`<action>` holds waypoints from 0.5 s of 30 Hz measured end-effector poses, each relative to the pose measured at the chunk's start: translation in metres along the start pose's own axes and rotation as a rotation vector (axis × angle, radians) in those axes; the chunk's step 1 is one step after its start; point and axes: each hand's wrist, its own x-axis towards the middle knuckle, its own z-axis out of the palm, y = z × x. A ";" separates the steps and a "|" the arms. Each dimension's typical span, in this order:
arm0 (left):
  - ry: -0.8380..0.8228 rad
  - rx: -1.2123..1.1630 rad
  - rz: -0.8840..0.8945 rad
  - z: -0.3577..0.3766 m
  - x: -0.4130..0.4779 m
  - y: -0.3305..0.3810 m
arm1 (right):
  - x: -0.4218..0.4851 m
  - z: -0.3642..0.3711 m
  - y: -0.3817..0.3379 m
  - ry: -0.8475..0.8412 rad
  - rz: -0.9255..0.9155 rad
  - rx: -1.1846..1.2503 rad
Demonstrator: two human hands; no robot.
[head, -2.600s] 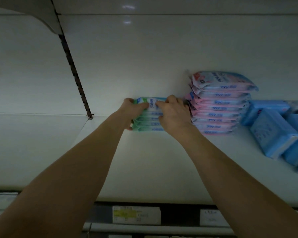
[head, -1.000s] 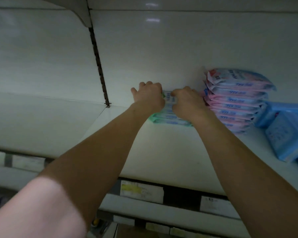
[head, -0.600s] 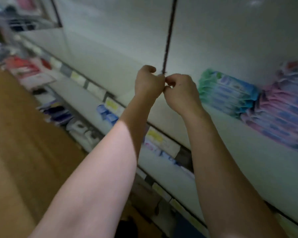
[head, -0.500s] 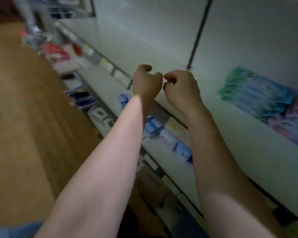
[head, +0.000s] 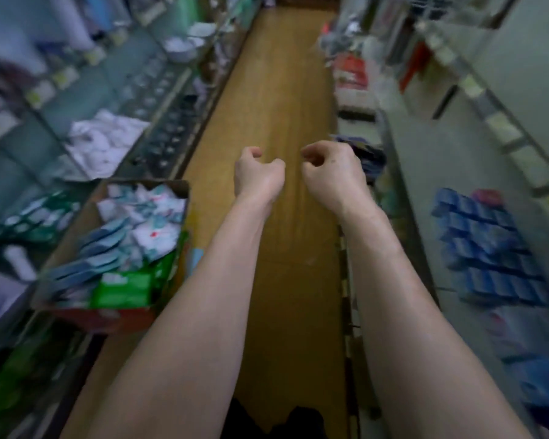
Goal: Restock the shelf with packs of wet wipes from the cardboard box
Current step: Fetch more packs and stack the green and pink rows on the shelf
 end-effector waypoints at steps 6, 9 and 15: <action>0.207 -0.051 -0.089 -0.149 0.066 -0.033 | 0.000 0.113 -0.095 -0.227 -0.101 0.038; 0.269 -0.090 -0.133 -0.207 0.095 -0.053 | 0.002 0.165 -0.131 -0.300 -0.118 0.033; 0.385 -0.133 -0.283 -0.286 0.132 -0.095 | 0.007 0.248 -0.169 -0.469 -0.147 0.031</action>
